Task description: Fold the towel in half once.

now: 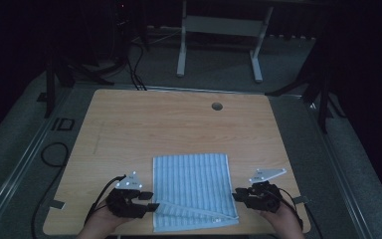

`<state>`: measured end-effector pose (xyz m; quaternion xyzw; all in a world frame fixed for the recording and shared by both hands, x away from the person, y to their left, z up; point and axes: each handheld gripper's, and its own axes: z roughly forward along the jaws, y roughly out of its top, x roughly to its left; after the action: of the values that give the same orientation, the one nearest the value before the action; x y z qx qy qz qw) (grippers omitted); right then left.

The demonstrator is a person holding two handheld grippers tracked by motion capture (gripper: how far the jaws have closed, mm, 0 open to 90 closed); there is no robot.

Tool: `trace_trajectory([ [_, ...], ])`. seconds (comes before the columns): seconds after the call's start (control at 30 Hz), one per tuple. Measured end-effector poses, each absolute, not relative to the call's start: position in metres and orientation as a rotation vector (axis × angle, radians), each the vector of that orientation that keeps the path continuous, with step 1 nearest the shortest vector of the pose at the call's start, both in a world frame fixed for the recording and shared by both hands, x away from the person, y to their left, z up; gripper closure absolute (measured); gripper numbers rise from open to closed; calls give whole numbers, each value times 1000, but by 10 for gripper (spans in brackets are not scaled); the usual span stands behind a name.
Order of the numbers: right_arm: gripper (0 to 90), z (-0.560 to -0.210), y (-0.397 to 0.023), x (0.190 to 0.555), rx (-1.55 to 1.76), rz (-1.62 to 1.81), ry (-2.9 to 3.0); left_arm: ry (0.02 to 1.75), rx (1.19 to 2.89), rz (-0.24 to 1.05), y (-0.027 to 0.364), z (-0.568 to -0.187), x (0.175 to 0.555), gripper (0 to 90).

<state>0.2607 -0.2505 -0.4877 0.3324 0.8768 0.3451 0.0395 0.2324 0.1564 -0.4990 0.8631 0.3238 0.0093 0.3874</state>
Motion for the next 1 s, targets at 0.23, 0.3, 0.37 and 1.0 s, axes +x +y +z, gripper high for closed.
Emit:
trace_trajectory([
  [0.23, 773, -511, -229, 291, 994, 993, 2732, 876, 2254, 39, 144, -523, 271, 528],
  [0.3, 772, -516, -226, 298, 1006, 967, 2732, 882, 2262, 46, 143, -527, 275, 527],
  [0.37, 758, -520, -224, 303, 997, 964, 2731, 884, 2265, 43, 142, -531, 279, 526],
  [1.0, 746, -533, -218, 356, 1027, 831, 2692, 894, 2282, 39, 138, -542, 336, 526],
])
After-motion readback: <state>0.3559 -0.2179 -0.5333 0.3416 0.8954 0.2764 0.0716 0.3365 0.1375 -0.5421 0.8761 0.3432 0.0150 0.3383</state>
